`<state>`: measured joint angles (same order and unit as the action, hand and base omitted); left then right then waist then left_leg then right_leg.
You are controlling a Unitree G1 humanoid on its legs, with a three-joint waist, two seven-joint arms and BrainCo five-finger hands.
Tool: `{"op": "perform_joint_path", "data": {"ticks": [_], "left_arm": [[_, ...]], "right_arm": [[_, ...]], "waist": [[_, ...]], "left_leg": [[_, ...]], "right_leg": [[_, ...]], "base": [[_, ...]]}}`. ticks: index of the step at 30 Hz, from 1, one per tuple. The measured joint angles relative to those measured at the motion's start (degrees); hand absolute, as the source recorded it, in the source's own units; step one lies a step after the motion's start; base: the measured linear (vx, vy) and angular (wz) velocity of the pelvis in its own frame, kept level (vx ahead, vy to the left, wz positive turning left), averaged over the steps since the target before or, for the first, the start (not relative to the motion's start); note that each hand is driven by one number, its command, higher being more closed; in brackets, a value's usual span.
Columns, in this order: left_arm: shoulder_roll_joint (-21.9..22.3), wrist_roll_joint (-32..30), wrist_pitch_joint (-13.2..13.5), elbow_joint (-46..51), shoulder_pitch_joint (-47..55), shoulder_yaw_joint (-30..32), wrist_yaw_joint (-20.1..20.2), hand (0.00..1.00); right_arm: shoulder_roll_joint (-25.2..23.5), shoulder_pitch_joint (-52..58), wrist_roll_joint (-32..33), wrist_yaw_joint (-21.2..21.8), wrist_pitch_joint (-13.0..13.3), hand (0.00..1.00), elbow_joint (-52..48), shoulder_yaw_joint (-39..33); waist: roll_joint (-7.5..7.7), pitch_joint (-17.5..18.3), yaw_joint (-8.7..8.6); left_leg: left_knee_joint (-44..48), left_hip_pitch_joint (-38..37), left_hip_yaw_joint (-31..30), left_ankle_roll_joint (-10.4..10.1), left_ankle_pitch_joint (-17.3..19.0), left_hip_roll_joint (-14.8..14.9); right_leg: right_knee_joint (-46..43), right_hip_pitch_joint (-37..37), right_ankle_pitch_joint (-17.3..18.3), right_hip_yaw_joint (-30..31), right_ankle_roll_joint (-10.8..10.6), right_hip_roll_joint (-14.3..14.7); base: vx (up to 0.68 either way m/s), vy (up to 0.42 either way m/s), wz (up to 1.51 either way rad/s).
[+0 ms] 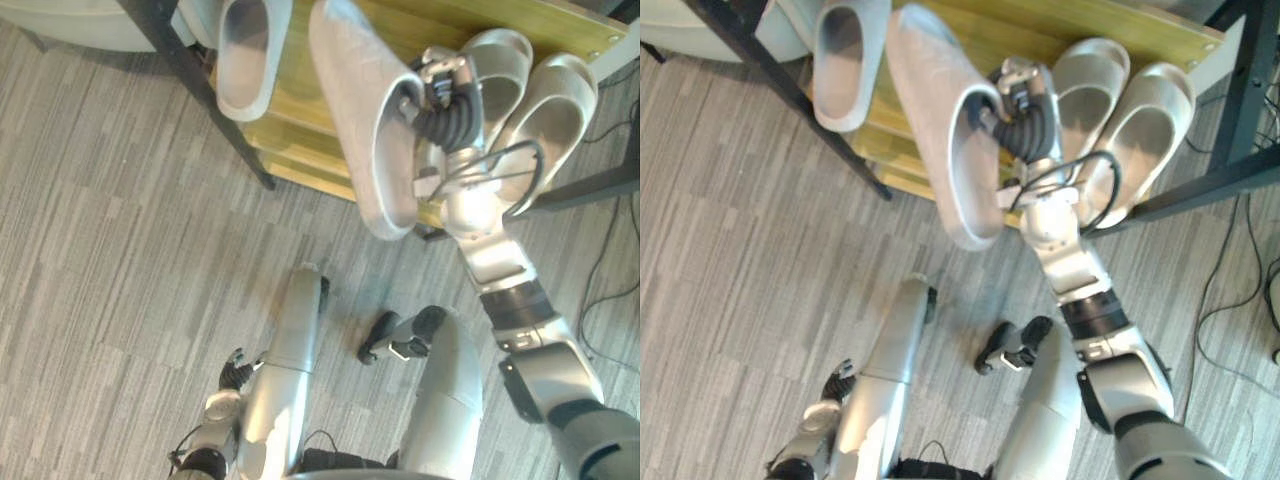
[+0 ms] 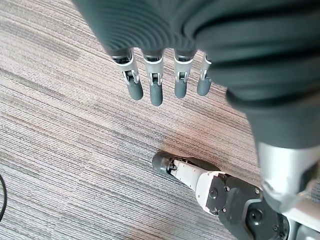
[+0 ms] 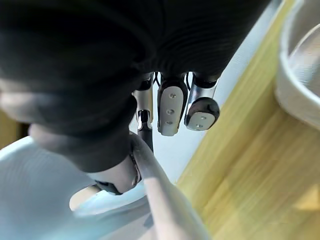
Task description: Organize the slippers on the shoe rack
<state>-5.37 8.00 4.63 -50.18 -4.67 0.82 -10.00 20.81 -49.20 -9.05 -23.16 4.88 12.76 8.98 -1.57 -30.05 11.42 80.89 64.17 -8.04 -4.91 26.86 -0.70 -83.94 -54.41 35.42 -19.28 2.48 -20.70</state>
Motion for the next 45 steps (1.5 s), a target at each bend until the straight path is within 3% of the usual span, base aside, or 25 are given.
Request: {"op": "perform_joint_path", "data": {"ticks": [10, 23, 24, 29, 38, 45], "left_arm": [[0.70, 1.14, -0.04, 1.69, -0.59, 0.52, -2.48, 0.00], [1.39, 1.16, -0.01, 0.83, -2.26, 0.55, -4.78, 0.00], [1.40, 1.17, -0.01, 0.40, -2.76, 0.54, -4.93, 0.00], [1.54, 1.21, 0.02, -0.66, -4.45, 0.50, -5.82, 0.00], [1.75, 1.23, 0.06, -1.72, -5.37, 0.43, -6.06, 0.00], [2.00, 1.25, 0.06, -1.67, -5.38, 0.45, -6.06, 0.00]], "right_arm": [[-5.08, -9.24, -0.20, -6.55, -5.50, 1.00, 10.95, -6.73], [-5.26, -18.41, 0.10, -7.34, -8.52, 1.00, 25.88, -8.11], [-5.25, -19.32, 0.09, -7.34, -8.89, 0.00, 27.40, -7.96], [-5.23, -22.43, 0.06, -7.39, -10.10, 0.00, 32.99, -5.32], [-5.08, -22.97, 0.19, -8.48, -10.22, 0.00, 36.02, -3.71], [-4.89, -22.99, 0.84, -9.15, -10.16, 0.00, 36.02, -4.12]], "waist": [[-0.09, 0.15, 2.13], [-0.16, 1.79, 4.49], [-0.16, 1.79, 4.51], [-0.17, 1.80, 4.73], [-0.23, 3.23, 4.95], [-0.64, 3.89, 4.82]], "left_leg": [[0.27, 2.09, -2.10, -1.08, -0.58, -1.00], [0.56, 4.50, -4.43, -2.65, -1.44, -2.65], [0.58, 4.62, -4.59, -2.75, -1.50, -2.69], [0.64, 4.85, -4.99, -2.95, -1.61, -2.84], [0.69, 5.98, -5.05, -3.56, -1.95, -2.86], [0.35, 5.73, -4.90, -3.66, -2.02, -2.81]], "right_leg": [[-0.78, -0.56, 0.84, -2.16, 0.36, -0.68], [-2.09, -1.47, 1.78, -4.44, 1.60, -1.74], [-2.17, -1.48, 1.81, -4.59, 1.65, -1.74], [-2.59, -1.56, 2.20, -5.02, 1.70, -1.95], [-3.18, -2.78, 2.32, -5.12, 2.68, -2.19], [-3.18, -2.81, 2.58, -4.96, 2.19, -2.27]], "base": [[0.00, -0.005, 0.09], [0.01, 0.009, 0.09], [-0.01, 0.018, 0.05], [0.00, 0.009, 0.01], [0.00, 0.006, 0.01], [0.00, 0.024, 0.00]]}}
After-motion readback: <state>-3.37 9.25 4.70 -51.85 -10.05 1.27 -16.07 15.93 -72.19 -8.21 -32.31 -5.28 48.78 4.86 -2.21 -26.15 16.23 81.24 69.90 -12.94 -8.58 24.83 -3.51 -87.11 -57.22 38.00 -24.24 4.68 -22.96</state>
